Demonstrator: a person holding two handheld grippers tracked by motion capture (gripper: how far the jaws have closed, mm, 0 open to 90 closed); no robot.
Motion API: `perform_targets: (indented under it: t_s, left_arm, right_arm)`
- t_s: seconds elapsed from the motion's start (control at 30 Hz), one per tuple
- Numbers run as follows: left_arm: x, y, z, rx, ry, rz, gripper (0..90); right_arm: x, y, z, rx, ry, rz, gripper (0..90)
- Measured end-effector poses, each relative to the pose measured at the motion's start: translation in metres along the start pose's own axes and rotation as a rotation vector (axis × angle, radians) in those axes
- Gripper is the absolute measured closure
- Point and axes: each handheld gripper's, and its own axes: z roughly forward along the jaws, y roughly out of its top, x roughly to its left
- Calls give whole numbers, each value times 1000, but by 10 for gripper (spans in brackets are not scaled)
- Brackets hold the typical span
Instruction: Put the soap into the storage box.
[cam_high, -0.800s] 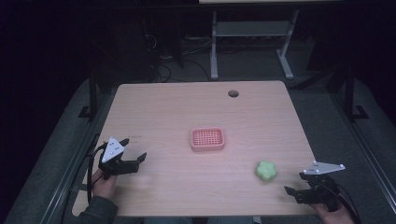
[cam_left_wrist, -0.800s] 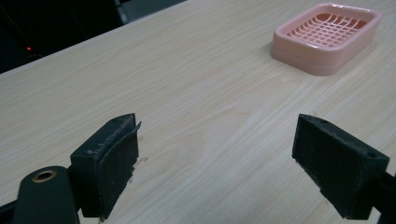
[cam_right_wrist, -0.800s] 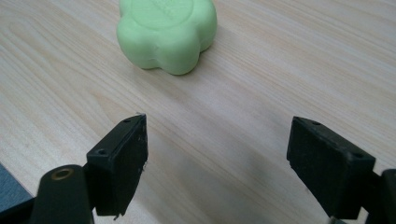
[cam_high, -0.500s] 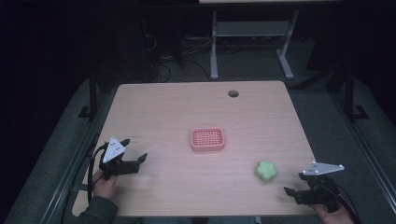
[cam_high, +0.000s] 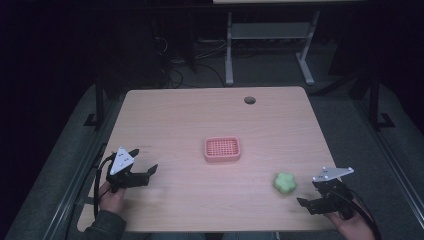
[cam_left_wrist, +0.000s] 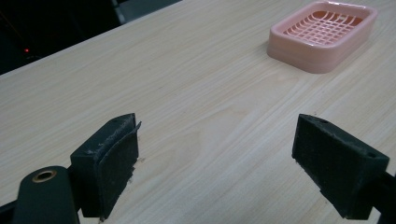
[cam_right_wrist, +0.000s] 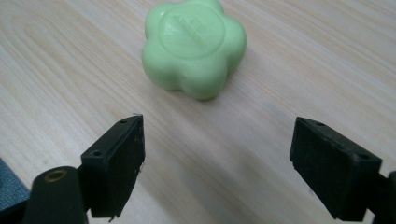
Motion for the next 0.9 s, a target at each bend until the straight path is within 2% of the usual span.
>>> perform_targets:
  t_s: [0.13, 0.3, 0.57, 0.67, 0.7, 0.83, 0.9]
  left_arm:
    - [0, 0, 0, 5, -1, 2, 141]
    - [0, 0, -1, 3, 10, -2, 141]
    - [1, 0, -2, -5, 8, -6, 141]
    - [1, 0, -1, -2, 3, -9, 141]
    - [1, 0, -1, -4, 5, -7, 141]
    - [1, 0, -2, -7, 6, -10, 141]
    - [1, 0, -2, -6, 6, -11, 141]
  right_arm:
    - [0, 10, 3, 25, -1, -32, 165]
    - [1, 21, 2, 27, 21, -41, 165]
    - [4, 35, 1, 57, 17, -61, 164]
    - [5, 41, 4, 74, 19, -76, 164]
    - [6, 45, 7, 86, 18, -97, 164]
    - [8, 51, 11, 99, 23, -110, 162]
    - [9, 56, 16, 125, 30, -120, 155]
